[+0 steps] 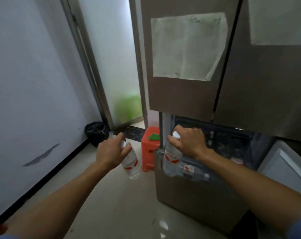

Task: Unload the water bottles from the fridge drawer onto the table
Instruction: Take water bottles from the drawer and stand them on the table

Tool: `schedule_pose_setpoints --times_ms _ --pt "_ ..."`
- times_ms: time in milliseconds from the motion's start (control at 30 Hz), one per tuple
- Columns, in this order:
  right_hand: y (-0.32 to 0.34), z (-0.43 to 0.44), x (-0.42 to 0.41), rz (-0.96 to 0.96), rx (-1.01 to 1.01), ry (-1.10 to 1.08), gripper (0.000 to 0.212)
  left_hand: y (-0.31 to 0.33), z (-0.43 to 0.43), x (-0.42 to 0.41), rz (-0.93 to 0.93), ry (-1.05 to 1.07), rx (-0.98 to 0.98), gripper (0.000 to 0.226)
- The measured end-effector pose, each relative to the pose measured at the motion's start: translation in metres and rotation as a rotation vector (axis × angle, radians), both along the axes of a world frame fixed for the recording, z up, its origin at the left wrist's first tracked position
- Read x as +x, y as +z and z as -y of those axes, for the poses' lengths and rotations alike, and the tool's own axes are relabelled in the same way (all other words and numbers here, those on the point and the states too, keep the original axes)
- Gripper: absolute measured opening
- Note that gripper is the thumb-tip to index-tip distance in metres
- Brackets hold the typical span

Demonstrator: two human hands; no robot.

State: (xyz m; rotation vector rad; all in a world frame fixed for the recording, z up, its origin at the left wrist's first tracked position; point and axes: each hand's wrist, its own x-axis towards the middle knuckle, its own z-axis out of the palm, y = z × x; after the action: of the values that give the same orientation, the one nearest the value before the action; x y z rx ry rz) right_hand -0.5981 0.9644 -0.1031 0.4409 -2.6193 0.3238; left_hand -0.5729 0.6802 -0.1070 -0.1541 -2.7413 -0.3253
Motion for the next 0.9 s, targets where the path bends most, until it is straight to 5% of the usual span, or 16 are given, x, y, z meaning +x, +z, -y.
schedule_pose_setpoints --times_ms 200,900 --pt "-0.036 0.123 0.052 0.078 0.115 0.305 0.036 -0.036 0.117 0.121 0.184 0.26 -0.084 0.032" --pt "-0.056 0.695 0.303 0.108 0.185 0.98 0.037 -0.052 0.53 0.556 0.214 1.01 0.097 0.029"
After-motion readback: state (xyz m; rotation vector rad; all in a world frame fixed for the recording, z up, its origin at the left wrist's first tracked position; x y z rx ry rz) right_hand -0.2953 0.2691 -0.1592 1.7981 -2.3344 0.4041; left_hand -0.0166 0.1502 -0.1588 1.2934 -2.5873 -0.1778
